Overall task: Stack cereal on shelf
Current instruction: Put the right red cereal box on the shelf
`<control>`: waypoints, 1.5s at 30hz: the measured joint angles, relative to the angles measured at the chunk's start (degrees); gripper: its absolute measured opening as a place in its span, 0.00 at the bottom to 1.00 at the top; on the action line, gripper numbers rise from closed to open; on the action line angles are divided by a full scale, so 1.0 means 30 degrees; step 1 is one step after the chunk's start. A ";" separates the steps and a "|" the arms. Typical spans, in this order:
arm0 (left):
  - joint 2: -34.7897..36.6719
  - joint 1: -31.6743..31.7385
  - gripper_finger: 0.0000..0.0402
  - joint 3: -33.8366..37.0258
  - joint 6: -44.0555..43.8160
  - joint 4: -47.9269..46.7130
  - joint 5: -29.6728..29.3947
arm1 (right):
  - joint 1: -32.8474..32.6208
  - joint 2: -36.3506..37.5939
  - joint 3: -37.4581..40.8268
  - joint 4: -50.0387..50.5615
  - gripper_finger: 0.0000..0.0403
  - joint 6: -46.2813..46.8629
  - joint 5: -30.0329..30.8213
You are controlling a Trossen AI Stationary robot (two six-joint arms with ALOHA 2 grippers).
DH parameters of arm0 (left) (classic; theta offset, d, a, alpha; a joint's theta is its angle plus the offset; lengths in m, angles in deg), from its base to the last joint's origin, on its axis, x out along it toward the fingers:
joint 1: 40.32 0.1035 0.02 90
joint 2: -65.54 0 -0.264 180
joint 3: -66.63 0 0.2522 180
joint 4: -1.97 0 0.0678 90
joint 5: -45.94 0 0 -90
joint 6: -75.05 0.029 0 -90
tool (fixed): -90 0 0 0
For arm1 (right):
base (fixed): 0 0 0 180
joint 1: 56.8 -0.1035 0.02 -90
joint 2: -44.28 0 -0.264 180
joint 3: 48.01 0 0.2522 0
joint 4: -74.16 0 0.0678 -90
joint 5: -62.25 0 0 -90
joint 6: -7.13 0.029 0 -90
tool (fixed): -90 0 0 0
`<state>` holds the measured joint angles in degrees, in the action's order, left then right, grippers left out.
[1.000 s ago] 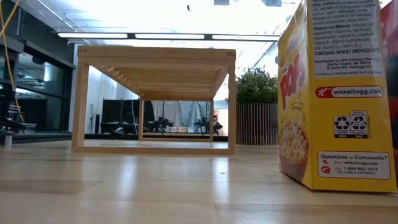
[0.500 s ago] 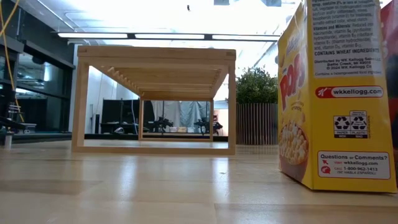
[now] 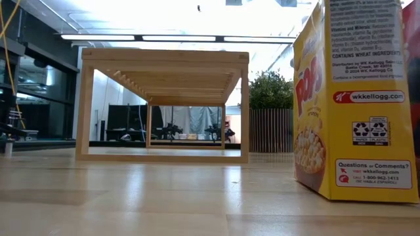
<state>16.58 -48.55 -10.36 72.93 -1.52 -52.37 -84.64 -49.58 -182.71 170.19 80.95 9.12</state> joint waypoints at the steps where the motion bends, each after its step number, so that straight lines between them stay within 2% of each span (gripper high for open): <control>1: 0.0190 0.0000 0.00 -0.0011 0.0024 -0.0016 0.0073 | 0.0946 -0.0315 -0.0228 -0.0895 0.42 -0.1618 -0.0399; 5: 0.1203 0.0000 0.00 -0.0011 0.0245 -0.0240 0.0092 | 0.4724 -0.1848 -0.0797 -0.5104 0.42 -0.6807 -0.2499; 8: 0.1870 0.0000 0.00 -0.0011 0.0625 -0.0632 0.0092 | 0.7246 -0.3158 -0.1281 -0.7512 0.42 -0.8547 -0.5147; 12: 0.2468 0.0000 0.00 -0.0011 0.0940 -0.1064 0.0092 | 0.9814 -0.5287 -0.2323 -0.7855 0.42 -0.9211 -0.7939; 17: 0.2796 0.0000 0.00 -0.0011 0.0942 -0.1723 0.0091 | 1.1729 -0.7215 -0.3345 -0.6903 0.42 -0.9606 -0.9567; 25: 0.2546 0.0000 0.00 -0.0011 0.0779 -0.3386 0.0085 | 1.3176 -0.7856 -0.3498 -0.5198 0.42 -1.0017 -0.8568; 31: 0.1691 0.0000 0.00 -0.0011 0.0311 -0.2792 0.0005 | 1.3728 -0.7849 -0.3483 -0.4389 0.42 -1.3073 -0.8769; 40: -0.1089 -0.0028 0.00 -0.0011 -0.1815 0.0678 -0.0430 | 1.3774 -0.7853 -0.3469 -0.4200 0.42 -1.8427 -0.9526; 45: -0.2715 -0.0189 0.00 -0.0011 -0.2414 0.2902 -0.0490 | 1.3787 -0.7849 -0.3469 -0.4193 0.42 -2.0640 -1.0716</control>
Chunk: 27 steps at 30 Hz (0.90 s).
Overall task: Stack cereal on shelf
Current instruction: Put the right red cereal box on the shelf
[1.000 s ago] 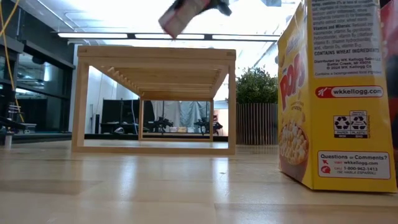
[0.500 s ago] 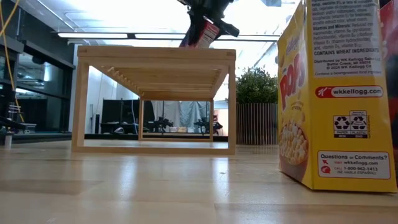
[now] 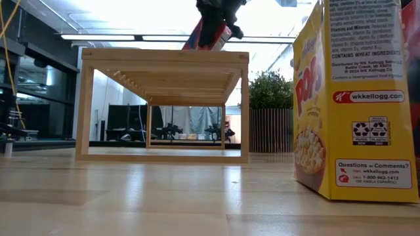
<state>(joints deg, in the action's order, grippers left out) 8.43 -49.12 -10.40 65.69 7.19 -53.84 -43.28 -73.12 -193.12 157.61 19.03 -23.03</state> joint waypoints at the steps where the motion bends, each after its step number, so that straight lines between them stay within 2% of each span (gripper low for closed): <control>1: -0.0251 0.0000 0.00 0.0000 0.0039 0.0409 0.0007 | 0.0000 0.0000 0.0000 0.0000 0.43 -0.0213 -0.0185; 4: -0.0676 0.0000 0.00 0.0000 0.0353 0.1048 0.0000 | 0.0000 0.0000 0.0007 0.0007 0.45 -0.0989 -0.0748; 16: -0.0626 0.0007 0.00 0.0000 0.0527 0.1141 0.0000 | 0.0000 0.0000 0.0022 -0.0226 0.63 -0.1842 -0.0526; 23: -0.0575 0.0015 0.00 0.0000 0.1361 0.1088 0.0000 | 0.0000 0.0000 0.0022 -0.2011 0.66 -0.1530 -0.0380; 27: -0.0225 0.0015 0.00 0.0000 0.1798 0.0704 0.0000 | 0.0000 0.0000 -0.0170 -0.1571 0.66 -0.2112 -0.0373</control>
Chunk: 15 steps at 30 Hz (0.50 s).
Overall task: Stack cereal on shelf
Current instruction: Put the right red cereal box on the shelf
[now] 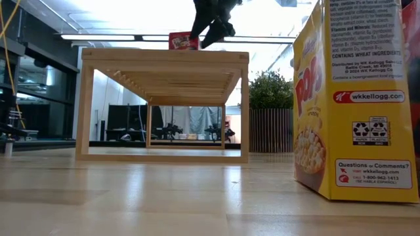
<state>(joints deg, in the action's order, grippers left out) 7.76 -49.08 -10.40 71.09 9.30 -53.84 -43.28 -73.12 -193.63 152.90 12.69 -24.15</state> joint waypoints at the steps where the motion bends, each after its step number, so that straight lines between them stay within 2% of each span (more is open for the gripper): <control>1: 0.0165 0.0000 0.00 0.0000 0.0190 -0.0296 0.0000 | 0.0000 0.0000 -0.0121 0.0201 0.66 -0.0127 0.0000; 4: 0.0779 0.0036 0.00 0.0000 0.0400 -0.1379 -0.0181 | 0.0000 0.0022 -0.0454 0.1160 0.66 -0.0575 0.0015; 10: 0.2156 0.0036 0.00 0.0000 0.0570 -0.4185 -0.1967 | 0.0000 0.0022 -0.0550 0.3267 0.65 -0.1048 0.0015; 15: 0.2754 0.0036 0.00 0.0000 0.0473 -0.7328 -0.3583 | -0.0005 0.0036 0.0127 0.5124 0.60 -0.1863 0.0252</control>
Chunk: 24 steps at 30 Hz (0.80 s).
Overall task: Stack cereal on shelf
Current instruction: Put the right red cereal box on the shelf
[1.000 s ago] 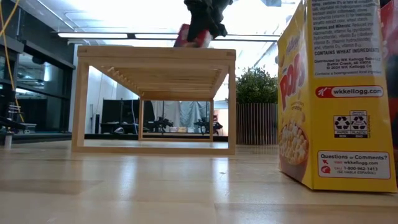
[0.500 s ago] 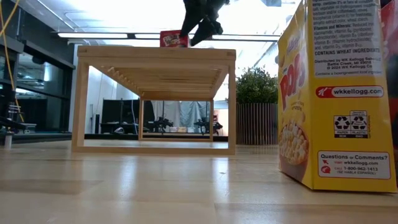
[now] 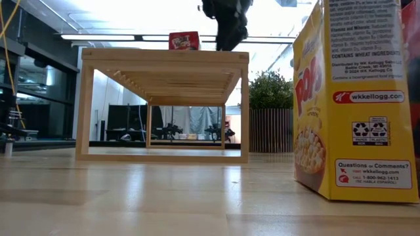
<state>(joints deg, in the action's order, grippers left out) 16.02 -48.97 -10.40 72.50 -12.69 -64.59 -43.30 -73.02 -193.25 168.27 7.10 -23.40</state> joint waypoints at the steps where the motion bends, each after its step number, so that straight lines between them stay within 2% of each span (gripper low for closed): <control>1: 0.0028 0.0000 0.00 0.0000 -0.0113 -0.0657 -0.0253 | -0.0017 0.0027 0.0247 0.0270 0.57 -0.0113 0.0161; 4: 0.0026 0.0000 0.00 0.0208 -0.0654 -0.2245 -0.0470 | -0.0009 0.0587 0.1692 0.0747 0.45 -0.0422 0.0492; 6: 0.0062 0.0000 0.00 0.0647 -0.1282 -0.2639 -0.0477 | 0.0005 0.1632 0.3297 0.0166 0.34 -0.0431 0.0499; 10: 0.0306 0.0000 0.00 0.2006 -0.2009 -0.2712 -0.0789 | 0.0120 0.5069 0.8486 -0.3062 0.07 0.0873 0.0389; 11: 0.0411 0.0000 0.00 0.2430 -0.2151 -0.2701 -0.1123 | 0.0129 0.6105 1.0079 -0.4176 0.04 0.1576 0.0321; 15: 0.1079 0.0068 0.00 0.4259 -0.2775 -0.2584 -0.3411 | 0.0128 1.0192 1.5996 -1.0185 0.06 0.5438 -0.0016; 18: 0.1427 0.0478 0.00 0.6018 -0.3663 -0.1824 -0.4931 | 0.0115 1.1896 1.9290 -1.5669 0.03 0.8469 -0.0196; 21: 0.1455 0.1266 0.00 0.7702 -0.4255 -0.1181 -0.5067 | 0.0115 1.2246 2.1094 -2.0466 0.01 1.0505 -0.0103; 24: 0.0984 0.2231 0.00 0.8754 -0.5962 -0.1302 -0.5014 | 0.0115 1.1501 2.1372 -2.2434 0.00 1.1583 0.0471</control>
<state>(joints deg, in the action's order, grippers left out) 18.97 -42.28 15.87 54.62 -16.59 -79.64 -42.95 -38.51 -129.13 100.97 41.85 -21.99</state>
